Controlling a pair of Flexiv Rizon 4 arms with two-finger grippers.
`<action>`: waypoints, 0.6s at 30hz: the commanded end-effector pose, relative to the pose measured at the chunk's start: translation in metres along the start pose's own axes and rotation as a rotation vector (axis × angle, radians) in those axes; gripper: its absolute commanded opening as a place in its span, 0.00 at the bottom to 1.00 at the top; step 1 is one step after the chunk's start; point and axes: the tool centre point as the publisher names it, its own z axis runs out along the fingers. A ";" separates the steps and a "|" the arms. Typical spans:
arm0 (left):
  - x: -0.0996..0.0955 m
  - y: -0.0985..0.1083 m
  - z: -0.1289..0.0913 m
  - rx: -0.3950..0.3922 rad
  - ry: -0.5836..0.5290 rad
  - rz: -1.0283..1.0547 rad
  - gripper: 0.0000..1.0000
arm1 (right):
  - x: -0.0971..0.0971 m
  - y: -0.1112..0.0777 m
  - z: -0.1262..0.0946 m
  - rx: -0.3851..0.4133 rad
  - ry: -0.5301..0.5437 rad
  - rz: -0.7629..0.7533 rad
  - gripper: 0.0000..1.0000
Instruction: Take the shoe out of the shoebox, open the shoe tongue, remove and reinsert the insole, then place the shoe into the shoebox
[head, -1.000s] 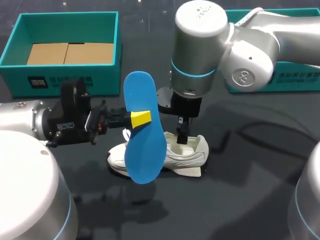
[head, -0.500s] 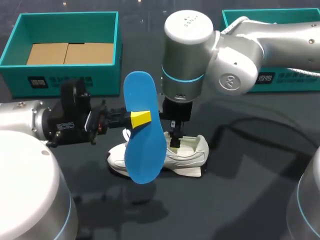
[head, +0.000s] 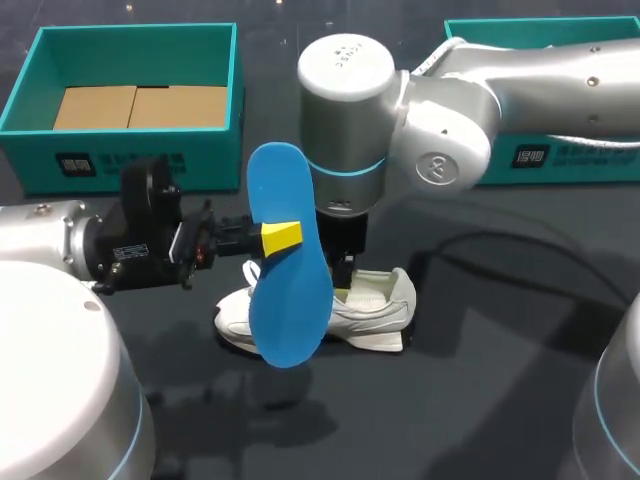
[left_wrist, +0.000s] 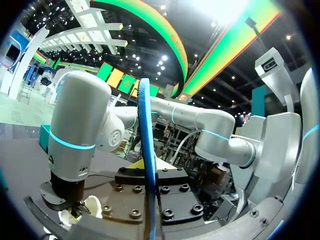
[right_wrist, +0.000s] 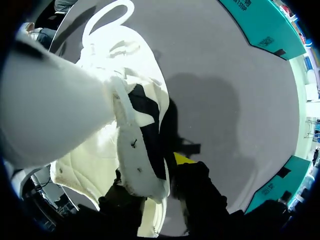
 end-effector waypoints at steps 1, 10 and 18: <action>0.000 0.001 0.001 0.003 -0.002 0.000 0.00 | 0.003 -0.007 -0.006 -0.020 0.002 0.036 0.00; 0.000 0.001 0.001 0.003 -0.002 0.000 0.00 | 0.012 -0.028 -0.034 -0.099 0.007 0.305 0.00; 0.000 0.001 0.001 0.003 -0.002 0.000 0.00 | 0.021 -0.035 -0.043 -0.179 0.088 0.528 0.00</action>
